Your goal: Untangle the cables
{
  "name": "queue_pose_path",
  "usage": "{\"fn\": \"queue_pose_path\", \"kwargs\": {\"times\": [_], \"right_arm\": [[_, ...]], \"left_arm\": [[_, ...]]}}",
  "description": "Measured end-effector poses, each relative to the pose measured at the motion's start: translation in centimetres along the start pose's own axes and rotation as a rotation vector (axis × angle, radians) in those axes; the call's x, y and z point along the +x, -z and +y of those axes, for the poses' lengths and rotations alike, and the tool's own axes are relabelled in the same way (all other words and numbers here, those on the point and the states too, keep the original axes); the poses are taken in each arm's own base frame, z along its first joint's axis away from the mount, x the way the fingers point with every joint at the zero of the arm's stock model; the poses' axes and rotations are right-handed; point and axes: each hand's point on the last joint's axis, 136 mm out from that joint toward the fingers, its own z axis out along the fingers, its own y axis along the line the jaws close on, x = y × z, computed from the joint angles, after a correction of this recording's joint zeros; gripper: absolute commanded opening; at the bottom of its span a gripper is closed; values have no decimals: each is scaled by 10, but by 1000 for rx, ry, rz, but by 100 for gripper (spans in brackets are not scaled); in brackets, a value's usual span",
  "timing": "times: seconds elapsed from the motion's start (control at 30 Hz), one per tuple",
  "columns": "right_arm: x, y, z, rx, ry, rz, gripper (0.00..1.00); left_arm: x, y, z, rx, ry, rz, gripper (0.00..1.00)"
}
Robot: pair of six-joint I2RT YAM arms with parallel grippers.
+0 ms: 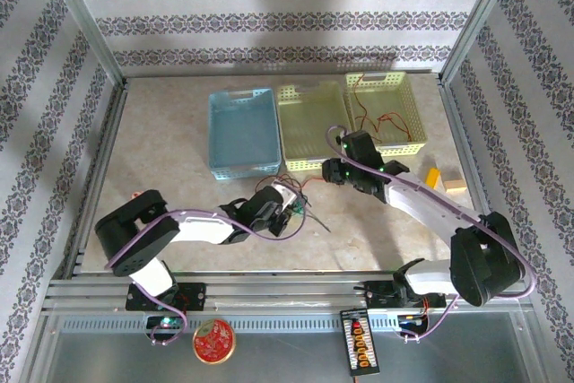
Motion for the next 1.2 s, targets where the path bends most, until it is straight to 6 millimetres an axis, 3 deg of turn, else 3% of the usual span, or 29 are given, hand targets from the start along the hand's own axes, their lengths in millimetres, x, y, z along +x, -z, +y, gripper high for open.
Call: {"fn": "queue_pose_path", "kwargs": {"times": [0.1,0.2,0.27,0.33,0.5,0.6,0.73,0.9,1.03,1.2], "right_arm": [[17,-9,-1,-1,-36,52,45],[24,-17,12,-31,-26,73,45],[29,-22,21,-45,-7,94,45],[33,-27,31,-62,16,112,45],[34,-24,66,-129,112,113,45],[32,-20,83,-164,164,101,45],[33,-17,94,-196,206,100,45],[34,-16,99,-198,230,96,43],[29,-21,99,-176,229,91,42],[30,-41,96,-133,219,123,40]], "left_arm": [[10,16,-2,33,-15,-6,0],[12,25,-6,71,-27,-19,0],[9,28,-10,89,-29,-27,5],[9,29,-11,100,-32,-26,17],[3,35,-11,110,-18,-42,67],[-15,46,-1,105,39,-102,81],[-33,65,24,62,144,-188,82],[-50,91,77,-86,364,-312,83],[-44,99,100,-192,473,-350,85],[-27,93,113,-270,516,-304,88]]}}
